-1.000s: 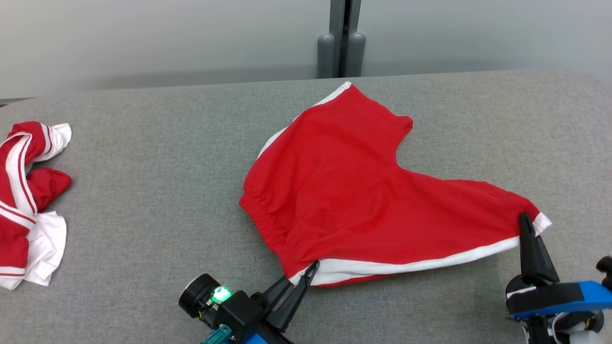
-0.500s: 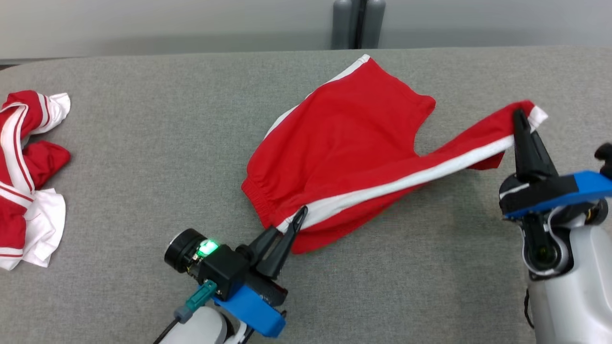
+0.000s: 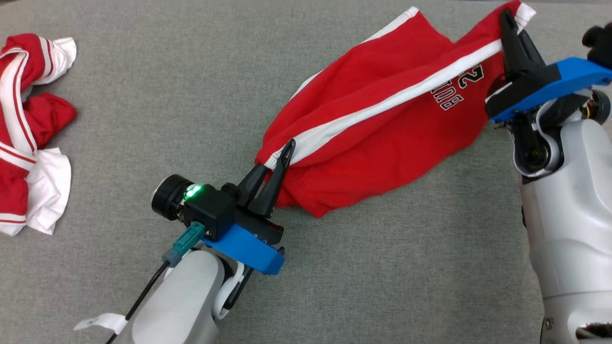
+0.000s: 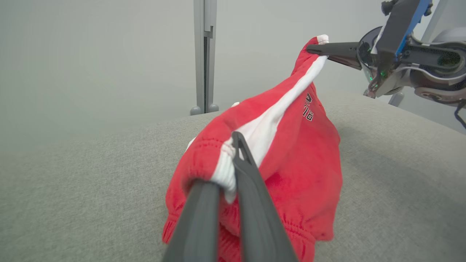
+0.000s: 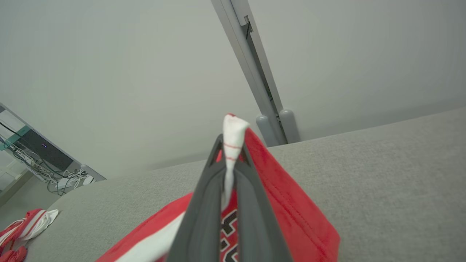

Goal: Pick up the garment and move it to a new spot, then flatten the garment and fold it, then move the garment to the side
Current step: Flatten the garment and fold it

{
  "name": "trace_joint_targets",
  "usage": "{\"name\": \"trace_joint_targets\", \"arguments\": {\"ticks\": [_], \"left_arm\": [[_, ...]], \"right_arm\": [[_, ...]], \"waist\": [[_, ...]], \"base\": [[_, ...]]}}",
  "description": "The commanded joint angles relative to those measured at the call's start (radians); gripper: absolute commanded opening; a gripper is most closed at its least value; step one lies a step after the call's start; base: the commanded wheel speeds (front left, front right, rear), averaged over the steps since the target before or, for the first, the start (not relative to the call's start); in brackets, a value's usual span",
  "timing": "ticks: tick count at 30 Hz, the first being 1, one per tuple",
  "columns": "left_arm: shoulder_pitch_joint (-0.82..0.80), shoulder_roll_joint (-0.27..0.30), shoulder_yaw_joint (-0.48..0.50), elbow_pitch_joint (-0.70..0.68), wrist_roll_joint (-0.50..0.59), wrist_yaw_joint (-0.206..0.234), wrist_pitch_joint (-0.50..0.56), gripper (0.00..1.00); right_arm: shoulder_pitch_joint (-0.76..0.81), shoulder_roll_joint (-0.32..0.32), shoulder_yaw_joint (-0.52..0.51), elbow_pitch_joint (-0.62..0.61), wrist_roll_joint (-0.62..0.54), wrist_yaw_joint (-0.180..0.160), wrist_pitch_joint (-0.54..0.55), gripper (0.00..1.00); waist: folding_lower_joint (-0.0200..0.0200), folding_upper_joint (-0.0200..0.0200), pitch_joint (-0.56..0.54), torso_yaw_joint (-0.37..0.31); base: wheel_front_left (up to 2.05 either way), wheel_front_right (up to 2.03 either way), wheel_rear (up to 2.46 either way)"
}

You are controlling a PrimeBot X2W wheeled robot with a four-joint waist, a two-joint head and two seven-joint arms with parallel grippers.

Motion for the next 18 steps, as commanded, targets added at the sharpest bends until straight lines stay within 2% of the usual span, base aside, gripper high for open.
{"name": "trace_joint_targets", "arguments": {"ticks": [1,15,16,17,18], "left_arm": [[-0.024,-0.008,0.009,0.012,0.003,-0.007,-0.005,0.0],[-0.122,-0.066,0.055,0.079,0.005,-0.005,-0.005,0.0],[-0.125,-0.071,0.055,0.084,0.003,-0.005,-0.005,0.11],[-0.129,-0.076,0.056,0.087,0.005,-0.005,-0.005,0.56],[-0.13,-0.08,0.057,0.091,0.006,-0.005,-0.005,1.0]], "right_arm": [[-0.047,-0.001,0.004,0.032,-0.021,0.0,-0.004,0.0],[-0.337,0.01,-0.008,0.388,-0.14,0.0,-0.043,0.0],[-0.351,0.012,-0.005,0.409,-0.144,0.0,-0.048,0.48],[-0.359,0.013,-0.002,0.426,-0.151,0.0,-0.056,1.0],[-0.366,0.012,0.001,0.442,-0.155,0.0,-0.063,1.0]], "waist": [[-0.0002,-0.0001,0.033,0.022],[-0.0002,-0.0001,0.14,0.077],[-0.0002,-0.0001,0.142,0.079],[-0.0002,-0.0001,0.143,0.081],[-0.0002,-0.0001,0.142,0.083]], "base": [[0.0,0.0,0.0],[0.0,0.0,0.0],[0.0,0.0,0.0],[0.0,0.0,0.0],[0.0,0.0,0.0]]}}
